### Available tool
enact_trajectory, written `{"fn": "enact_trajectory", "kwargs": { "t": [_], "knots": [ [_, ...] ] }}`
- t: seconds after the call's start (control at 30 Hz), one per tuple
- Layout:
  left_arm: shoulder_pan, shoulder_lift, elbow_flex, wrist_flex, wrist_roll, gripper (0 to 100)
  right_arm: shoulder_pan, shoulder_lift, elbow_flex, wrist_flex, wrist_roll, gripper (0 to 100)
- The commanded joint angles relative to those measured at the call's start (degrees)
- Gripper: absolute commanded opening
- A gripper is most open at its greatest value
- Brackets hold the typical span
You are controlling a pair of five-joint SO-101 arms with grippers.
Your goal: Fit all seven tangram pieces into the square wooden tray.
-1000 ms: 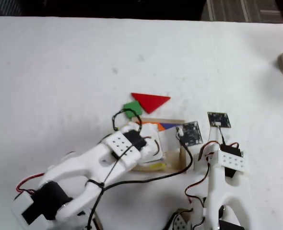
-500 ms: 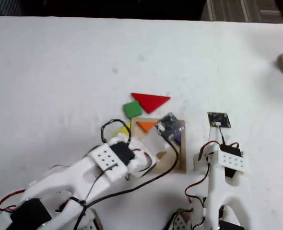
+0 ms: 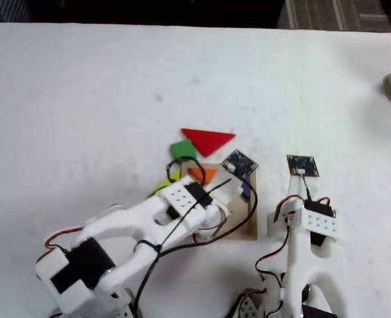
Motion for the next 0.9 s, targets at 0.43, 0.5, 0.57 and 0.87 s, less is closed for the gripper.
{"fn": "enact_trajectory", "kwargs": {
  "t": [0.43,0.5,0.57,0.87],
  "knots": [
    [-2.51,-9.63,0.79,-3.16,0.26,2,0.57,0.66,0.26,-1.98,0.79,24.5],
    [0.31,-13.93,4.57,-4.22,0.09,2,0.57,0.66,0.26,-1.98,0.79,24.5],
    [4.18,-17.36,8.62,-6.59,0.09,2,0.57,0.66,0.26,-1.98,0.79,24.5],
    [8.22,-11.65,7.65,-9.85,0.53,2,0.57,0.75,0.26,-1.98,0.79,24.5]
  ]
}}
